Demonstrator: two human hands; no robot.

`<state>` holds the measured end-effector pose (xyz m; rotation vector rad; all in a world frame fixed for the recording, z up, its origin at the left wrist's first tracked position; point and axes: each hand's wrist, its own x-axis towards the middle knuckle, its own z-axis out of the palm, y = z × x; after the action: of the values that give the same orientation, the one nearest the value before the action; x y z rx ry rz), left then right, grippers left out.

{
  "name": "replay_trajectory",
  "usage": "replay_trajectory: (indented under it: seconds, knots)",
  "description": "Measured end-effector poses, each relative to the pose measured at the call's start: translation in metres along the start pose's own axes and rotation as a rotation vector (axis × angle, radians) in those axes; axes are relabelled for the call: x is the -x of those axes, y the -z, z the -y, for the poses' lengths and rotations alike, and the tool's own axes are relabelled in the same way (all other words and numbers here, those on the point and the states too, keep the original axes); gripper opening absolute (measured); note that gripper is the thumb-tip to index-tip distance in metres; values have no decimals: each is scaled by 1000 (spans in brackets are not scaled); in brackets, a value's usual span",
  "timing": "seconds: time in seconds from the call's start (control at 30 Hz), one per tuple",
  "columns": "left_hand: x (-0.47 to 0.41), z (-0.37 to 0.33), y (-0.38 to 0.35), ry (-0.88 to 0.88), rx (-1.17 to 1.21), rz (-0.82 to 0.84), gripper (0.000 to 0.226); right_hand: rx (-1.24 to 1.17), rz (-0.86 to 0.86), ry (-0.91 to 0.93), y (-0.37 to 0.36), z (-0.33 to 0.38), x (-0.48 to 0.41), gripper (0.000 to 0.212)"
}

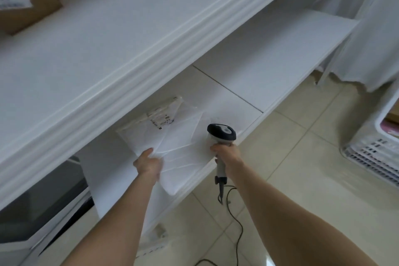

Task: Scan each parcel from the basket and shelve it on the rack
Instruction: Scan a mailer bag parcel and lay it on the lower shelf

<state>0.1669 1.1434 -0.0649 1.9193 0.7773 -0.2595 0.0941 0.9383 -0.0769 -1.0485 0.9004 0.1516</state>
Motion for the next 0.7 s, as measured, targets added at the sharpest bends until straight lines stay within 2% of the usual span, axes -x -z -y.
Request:
replay_trajectory:
  seconds: [0.07, 0.17, 0.23, 0.3, 0.4, 0.5, 0.57, 0.7]
  knots:
    - [-19, 7, 14, -30, -186, -31, 47, 32, 28, -14, -15, -13, -12, 14]
    - [-38, 15, 31, 31, -487, -93, 51, 52, 83, -20, -44, -28, -25, 14]
    - [-41, 20, 31, 17, -637, -17, 55, 78, 131, -23, -66, -36, -31, 16]
    - [-42, 25, 21, -122, -780, 87, 51, 111, 187, -33, -84, -43, -35, 16]
    - [-44, 32, 6, -268, -880, 164, 52, 173, 268, -56, -104, -53, -41, 12]
    - [-52, 39, 10, -234, -942, 301, 52, 196, 296, -63, -117, -61, -46, 12]
    - [-58, 45, 17, -187, -1004, 373, 48, 165, 250, -55, -122, -66, -51, 13]
    - [-65, 43, 20, -166, -1129, 400, 48, 155, 207, -45, -128, -70, -60, 16]
